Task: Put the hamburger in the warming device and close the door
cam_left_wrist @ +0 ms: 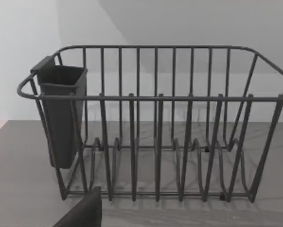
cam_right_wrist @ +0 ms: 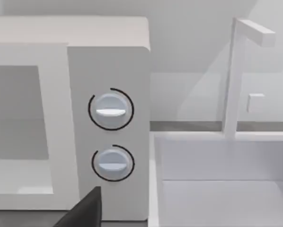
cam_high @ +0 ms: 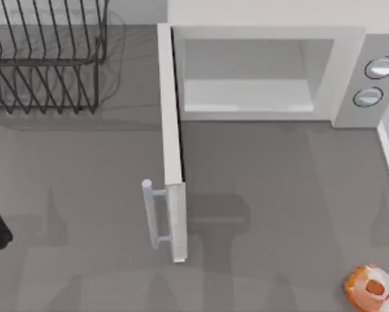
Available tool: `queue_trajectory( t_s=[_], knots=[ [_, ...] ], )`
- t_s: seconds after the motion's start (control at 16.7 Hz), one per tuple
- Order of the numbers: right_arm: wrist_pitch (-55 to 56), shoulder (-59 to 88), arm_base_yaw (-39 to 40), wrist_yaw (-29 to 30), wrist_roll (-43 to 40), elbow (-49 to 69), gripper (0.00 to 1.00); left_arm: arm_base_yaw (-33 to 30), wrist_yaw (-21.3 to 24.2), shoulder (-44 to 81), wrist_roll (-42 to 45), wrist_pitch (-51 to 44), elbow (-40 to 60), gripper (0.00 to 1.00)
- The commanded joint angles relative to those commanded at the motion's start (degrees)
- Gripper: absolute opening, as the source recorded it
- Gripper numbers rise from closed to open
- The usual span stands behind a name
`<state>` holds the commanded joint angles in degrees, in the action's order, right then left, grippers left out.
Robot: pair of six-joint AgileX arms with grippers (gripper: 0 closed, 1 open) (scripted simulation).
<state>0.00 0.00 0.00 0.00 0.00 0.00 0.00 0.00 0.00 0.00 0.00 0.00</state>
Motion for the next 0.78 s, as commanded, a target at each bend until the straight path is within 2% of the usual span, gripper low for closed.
queue_trajectory(
  t_s=[0.36, 0.78],
  knots=[
    [-4.65, 6.07, 2.32, -0.04, -0.85, 4.06, 1.0, 0.0, 0.0, 0.0, 0.0, 0.0, 0.0, 1.0],
    [-24.09, 35.31, 11.95, 0.06, -6.0, 20.43, 1.0, 0.0, 0.0, 0.0, 0.0, 0.0, 0.0, 1.0]
  ],
)
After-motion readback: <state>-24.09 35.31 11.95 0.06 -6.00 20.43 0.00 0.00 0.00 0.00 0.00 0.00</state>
